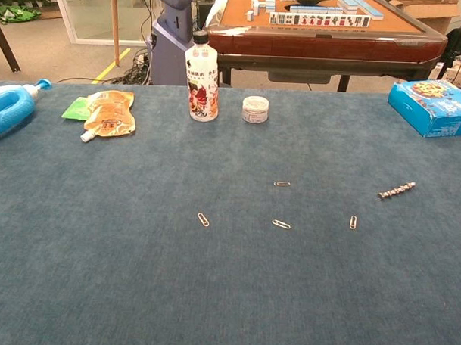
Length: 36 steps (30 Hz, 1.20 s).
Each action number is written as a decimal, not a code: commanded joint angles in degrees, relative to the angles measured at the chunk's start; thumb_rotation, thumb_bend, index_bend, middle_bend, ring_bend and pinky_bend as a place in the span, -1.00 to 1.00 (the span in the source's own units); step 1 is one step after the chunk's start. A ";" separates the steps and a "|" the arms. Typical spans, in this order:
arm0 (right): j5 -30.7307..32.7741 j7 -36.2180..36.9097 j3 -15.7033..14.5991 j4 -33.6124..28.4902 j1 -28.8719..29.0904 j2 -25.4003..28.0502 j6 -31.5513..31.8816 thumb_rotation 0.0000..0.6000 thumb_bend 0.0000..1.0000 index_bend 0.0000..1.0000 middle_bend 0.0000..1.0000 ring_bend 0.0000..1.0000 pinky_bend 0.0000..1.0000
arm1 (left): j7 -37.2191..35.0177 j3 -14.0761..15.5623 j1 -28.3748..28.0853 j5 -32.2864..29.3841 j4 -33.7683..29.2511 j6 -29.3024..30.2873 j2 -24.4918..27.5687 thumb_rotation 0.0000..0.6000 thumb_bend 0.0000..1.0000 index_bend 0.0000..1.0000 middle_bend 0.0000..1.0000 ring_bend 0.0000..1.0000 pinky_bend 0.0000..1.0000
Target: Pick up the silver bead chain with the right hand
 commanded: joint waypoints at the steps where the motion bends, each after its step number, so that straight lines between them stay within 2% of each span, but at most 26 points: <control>1: 0.07 0.07 0.04 0.21 0.22 -0.17 -0.38 1.00 -0.34 -1.00 -1.00 -1.00 -1.00 | 0.00 -0.02 0.15 -0.16 -0.06 0.13 0.13 1.00 -0.27 -0.90 -1.00 -1.00 -1.00; 12: 1.03 0.74 -0.21 0.48 1.30 -0.56 -3.34 1.00 -0.34 -1.00 -1.00 -1.00 -1.00 | -1.93 -0.25 0.83 0.49 0.08 1.95 0.86 1.00 -0.27 -0.90 -1.00 -1.00 -1.00; 25: 2.19 7.90 1.59 1.33 5.97 1.00 -9.32 1.00 -0.39 -0.98 -1.00 -1.00 -1.00 | -1.96 -0.76 1.49 -0.78 -0.27 2.66 1.08 1.00 -0.27 -0.90 -1.00 -1.00 -1.00; 30: 3.00 10.70 2.10 2.36 8.10 0.93 -12.56 1.00 -0.39 -0.79 -1.00 -1.00 -1.00 | -2.10 -0.91 1.17 -0.77 -0.10 2.25 0.95 1.00 -0.27 -0.90 -1.00 -1.00 -1.00; 36: 2.87 16.92 3.19 4.76 9.26 0.23 -12.24 1.00 -0.38 -0.35 -1.00 -1.00 -1.00 | -4.38 -0.42 0.61 0.55 -0.06 1.31 1.39 1.00 -0.27 -0.90 -1.00 -1.00 -1.00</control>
